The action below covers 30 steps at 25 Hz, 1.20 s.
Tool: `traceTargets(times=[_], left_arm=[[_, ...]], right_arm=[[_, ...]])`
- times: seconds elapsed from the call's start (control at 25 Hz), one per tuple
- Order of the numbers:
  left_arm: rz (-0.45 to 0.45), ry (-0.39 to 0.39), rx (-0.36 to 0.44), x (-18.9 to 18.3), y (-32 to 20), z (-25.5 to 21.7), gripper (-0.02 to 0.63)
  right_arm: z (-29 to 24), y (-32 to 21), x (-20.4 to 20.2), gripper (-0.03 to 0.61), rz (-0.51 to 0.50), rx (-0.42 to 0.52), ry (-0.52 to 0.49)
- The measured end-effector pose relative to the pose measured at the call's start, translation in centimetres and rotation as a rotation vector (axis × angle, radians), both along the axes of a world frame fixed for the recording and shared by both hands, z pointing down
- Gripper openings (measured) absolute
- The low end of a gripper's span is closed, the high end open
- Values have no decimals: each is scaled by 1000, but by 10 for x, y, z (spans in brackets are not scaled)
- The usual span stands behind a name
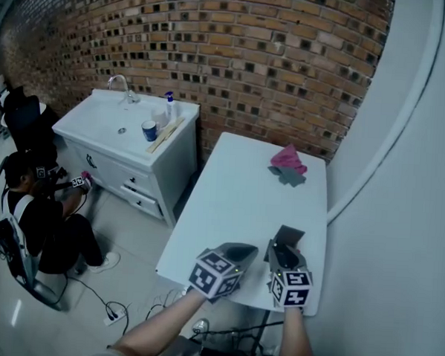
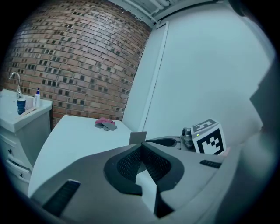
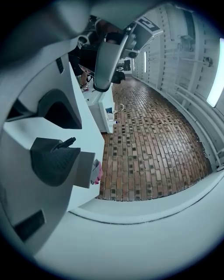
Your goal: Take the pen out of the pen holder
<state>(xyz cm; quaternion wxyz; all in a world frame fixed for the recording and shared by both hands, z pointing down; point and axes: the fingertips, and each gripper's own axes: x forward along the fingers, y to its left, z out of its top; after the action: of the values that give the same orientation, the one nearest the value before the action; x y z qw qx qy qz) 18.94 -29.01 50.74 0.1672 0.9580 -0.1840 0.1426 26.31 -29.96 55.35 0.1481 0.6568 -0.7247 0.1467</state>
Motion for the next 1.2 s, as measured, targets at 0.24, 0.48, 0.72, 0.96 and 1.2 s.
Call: traceTargets(times=[0.24, 0.48, 0.72, 0.96, 1.2], left_arm=[[-25, -13, -12, -9, -4, 6, 5], [-41, -20, -21, -15, -7, 15, 5], [-46, -11, -27, -18, -9, 13, 5], [-33, -1, -19, -19, -8, 8, 5], [-17, 31, 2, -16, -6, -10, 4]], right_arm=[[26, -16, 3, 143, 29, -57, 68], [39, -23, 8, 122, 30, -75, 92], [28, -23, 11, 67, 38, -64, 124], [5, -17, 9, 66, 41, -19, 104], [-40, -7, 9, 66, 58, 65, 76]])
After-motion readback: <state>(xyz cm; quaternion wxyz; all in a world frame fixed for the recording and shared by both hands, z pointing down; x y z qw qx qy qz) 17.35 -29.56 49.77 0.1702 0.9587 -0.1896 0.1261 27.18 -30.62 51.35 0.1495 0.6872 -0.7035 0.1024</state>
